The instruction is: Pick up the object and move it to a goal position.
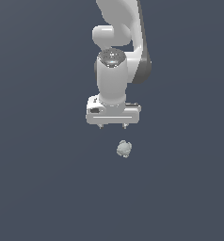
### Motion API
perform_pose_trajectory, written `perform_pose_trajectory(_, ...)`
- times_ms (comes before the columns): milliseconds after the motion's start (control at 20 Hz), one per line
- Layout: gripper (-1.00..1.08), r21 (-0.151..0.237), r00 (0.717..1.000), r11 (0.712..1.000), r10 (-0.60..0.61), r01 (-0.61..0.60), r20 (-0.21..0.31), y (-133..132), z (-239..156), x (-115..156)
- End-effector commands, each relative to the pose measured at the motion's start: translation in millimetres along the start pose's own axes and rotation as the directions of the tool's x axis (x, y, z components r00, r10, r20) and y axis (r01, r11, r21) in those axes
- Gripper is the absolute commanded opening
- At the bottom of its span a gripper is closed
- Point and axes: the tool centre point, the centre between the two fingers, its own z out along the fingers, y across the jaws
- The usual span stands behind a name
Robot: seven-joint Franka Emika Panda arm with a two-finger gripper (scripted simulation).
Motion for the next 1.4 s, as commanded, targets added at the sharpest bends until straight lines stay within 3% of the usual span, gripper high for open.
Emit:
perform_pose_trajectory(0, 1.00, 0.000, 1.000, 1.000, 0.000, 0.000, 0.000, 0.0, 0.0, 0.0)
perform_pose_trajectory(450, 1.00, 0.029, 0.999, 0.999, -0.033, 0.033, -0.004, -19.6, 1.9, 1.0)
perform_pose_trajectory(750, 1.00, 0.028, 1.000, 0.999, -0.028, 0.029, -0.004, -19.6, 2.6, 1.3)
perform_pose_trajectory(1350, 1.00, 0.021, 0.994, 0.994, 0.107, -0.108, 0.012, -31.3, 29.3, 11.3)
